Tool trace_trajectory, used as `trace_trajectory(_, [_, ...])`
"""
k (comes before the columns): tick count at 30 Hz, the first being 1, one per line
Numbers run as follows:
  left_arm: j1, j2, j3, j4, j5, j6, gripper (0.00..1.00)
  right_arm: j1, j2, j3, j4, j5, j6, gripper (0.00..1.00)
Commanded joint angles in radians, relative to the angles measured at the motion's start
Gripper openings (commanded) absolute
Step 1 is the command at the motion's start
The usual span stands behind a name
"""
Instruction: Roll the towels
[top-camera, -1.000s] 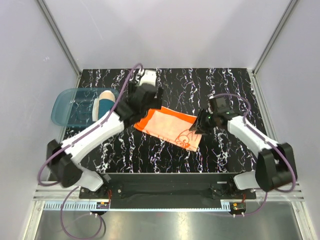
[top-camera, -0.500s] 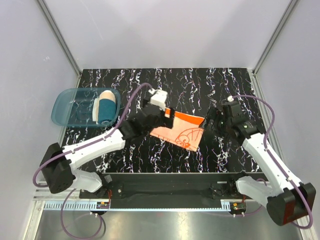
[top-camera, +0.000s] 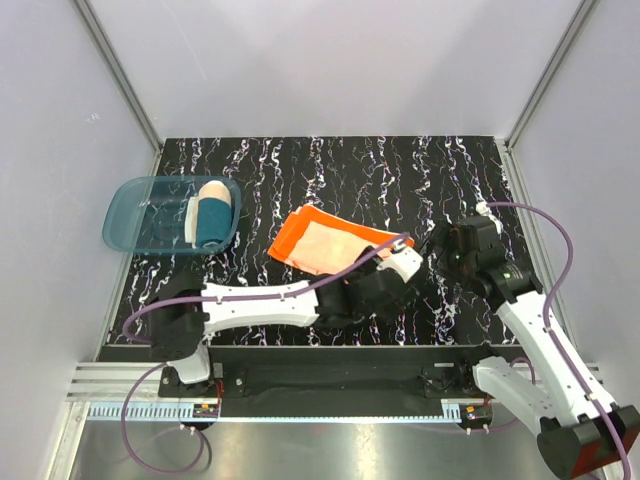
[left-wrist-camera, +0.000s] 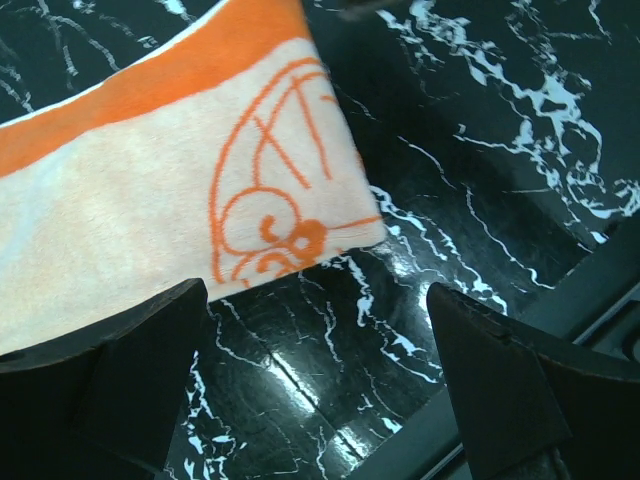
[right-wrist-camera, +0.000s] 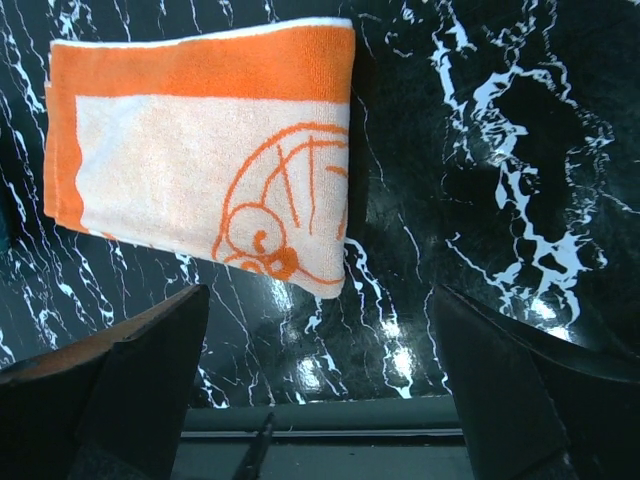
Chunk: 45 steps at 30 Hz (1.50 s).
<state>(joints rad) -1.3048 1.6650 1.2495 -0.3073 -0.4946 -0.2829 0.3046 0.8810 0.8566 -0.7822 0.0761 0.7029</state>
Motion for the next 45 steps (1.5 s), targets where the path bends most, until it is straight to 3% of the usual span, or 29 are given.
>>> trace_trajectory(1, [-0.037, 0.054, 0.102, -0.022, -0.081, 0.059, 0.99, -0.004, -0.072, 0.027, -0.031, 0.074, -0.022, 1.0])
trace_trajectory(6, [-0.08, 0.131, 0.157, -0.012, -0.087, 0.117, 0.99, -0.004, -0.146, 0.048, -0.074, 0.122, -0.025, 1.0])
trace_trajectory(13, [-0.082, 0.139, 0.123, 0.062, 0.017, 0.151, 0.99, -0.024, -0.071, 0.16, -0.126, 0.151, -0.069, 1.0])
trace_trajectory(20, [-0.08, 0.16, 0.131, 0.094, 0.08, 0.208, 0.99, -0.204, 0.085, 0.191, -0.068, -0.073, -0.111, 1.0])
trace_trajectory(24, [-0.077, 0.216, 0.186, 0.028, -0.013, 0.209, 0.99, -0.327, 0.137, 0.164, -0.011, -0.228, -0.118, 1.0])
trace_trajectory(27, [-0.071, 0.307, 0.277, -0.077, -0.074, 0.203, 0.99, -0.351, 0.159, 0.156, 0.0, -0.251, -0.123, 1.0])
trace_trajectory(31, [-0.054, 0.36, 0.303, -0.102, -0.049, 0.202, 0.99, -0.355, 0.165, 0.137, 0.006, -0.251, -0.126, 1.0])
trace_trajectory(35, [-0.022, 0.38, 0.307, -0.113, -0.012, 0.151, 0.87, -0.364, 0.17, 0.127, 0.008, -0.252, -0.128, 1.0])
trace_trajectory(45, [0.01, 0.4, 0.288, -0.09, 0.065, 0.156, 0.79, -0.366, 0.184, 0.117, 0.02, -0.265, -0.115, 1.0])
